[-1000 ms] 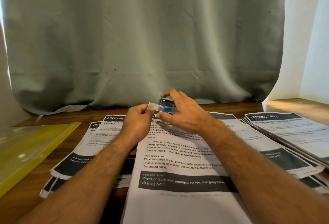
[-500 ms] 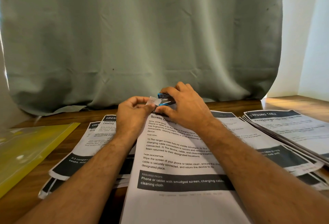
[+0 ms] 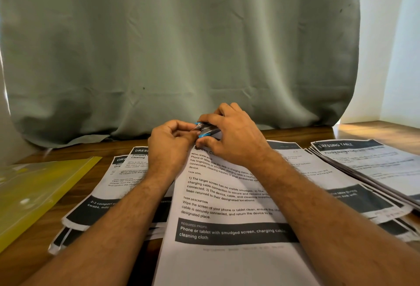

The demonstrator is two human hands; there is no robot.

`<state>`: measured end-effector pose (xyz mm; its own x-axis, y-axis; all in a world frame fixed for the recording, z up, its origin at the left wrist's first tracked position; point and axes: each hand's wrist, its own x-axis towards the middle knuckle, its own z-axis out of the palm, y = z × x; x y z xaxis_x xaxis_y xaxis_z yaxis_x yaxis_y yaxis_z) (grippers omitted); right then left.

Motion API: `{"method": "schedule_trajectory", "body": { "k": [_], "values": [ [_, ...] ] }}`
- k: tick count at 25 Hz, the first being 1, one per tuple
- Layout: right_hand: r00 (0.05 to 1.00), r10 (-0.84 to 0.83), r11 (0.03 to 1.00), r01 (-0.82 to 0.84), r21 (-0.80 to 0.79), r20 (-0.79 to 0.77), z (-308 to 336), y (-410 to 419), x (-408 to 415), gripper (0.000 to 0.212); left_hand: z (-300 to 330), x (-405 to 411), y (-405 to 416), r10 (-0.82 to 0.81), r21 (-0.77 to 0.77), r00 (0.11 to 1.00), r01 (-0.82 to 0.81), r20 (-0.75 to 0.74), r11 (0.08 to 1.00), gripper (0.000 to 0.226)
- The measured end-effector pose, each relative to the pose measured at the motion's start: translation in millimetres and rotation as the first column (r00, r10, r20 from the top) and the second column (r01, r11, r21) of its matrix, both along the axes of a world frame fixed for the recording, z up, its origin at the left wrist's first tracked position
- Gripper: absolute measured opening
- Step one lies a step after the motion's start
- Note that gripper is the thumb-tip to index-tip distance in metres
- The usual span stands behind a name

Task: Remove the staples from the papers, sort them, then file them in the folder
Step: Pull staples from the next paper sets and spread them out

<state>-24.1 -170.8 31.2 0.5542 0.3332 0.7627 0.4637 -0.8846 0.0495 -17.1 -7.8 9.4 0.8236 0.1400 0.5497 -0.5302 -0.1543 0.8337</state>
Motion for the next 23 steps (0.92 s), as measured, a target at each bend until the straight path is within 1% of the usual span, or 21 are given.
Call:
{"method": "schedule_trajectory", "body": {
  "k": [5,10,14,21,23],
  "values": [
    [1.0,-0.004,1.0,0.004,-0.002,0.016,0.5,-0.3,-1.2,0.052,0.2,-1.5,-0.9,0.038,0.009,0.999,-0.038,0.029,0.999,0.024],
    [1.0,-0.017,1.0,0.017,-0.01,0.019,0.3,-0.8,-0.3,0.049,0.9,-3.1,-0.4,0.025,0.05,0.999,-0.027,0.042,0.998,0.024],
    [0.999,-0.034,0.998,0.035,-0.043,0.041,0.6,-3.1,0.2,0.048,0.1,-4.2,-2.6,0.034,0.075,0.997,-0.039,0.075,0.996,0.015],
    [0.992,-0.072,0.99,0.084,-0.114,0.101,2.8,-1.7,-1.4,0.036,0.4,-6.7,-3.4,0.041,0.094,0.996,-0.049,0.081,0.994,0.016],
    [0.991,-0.07,0.99,0.084,-0.114,0.118,2.7,-1.0,-1.4,0.037,0.0,-7.2,-3.7,0.051,0.106,0.995,-0.06,0.081,0.993,0.016]
  ]
}}
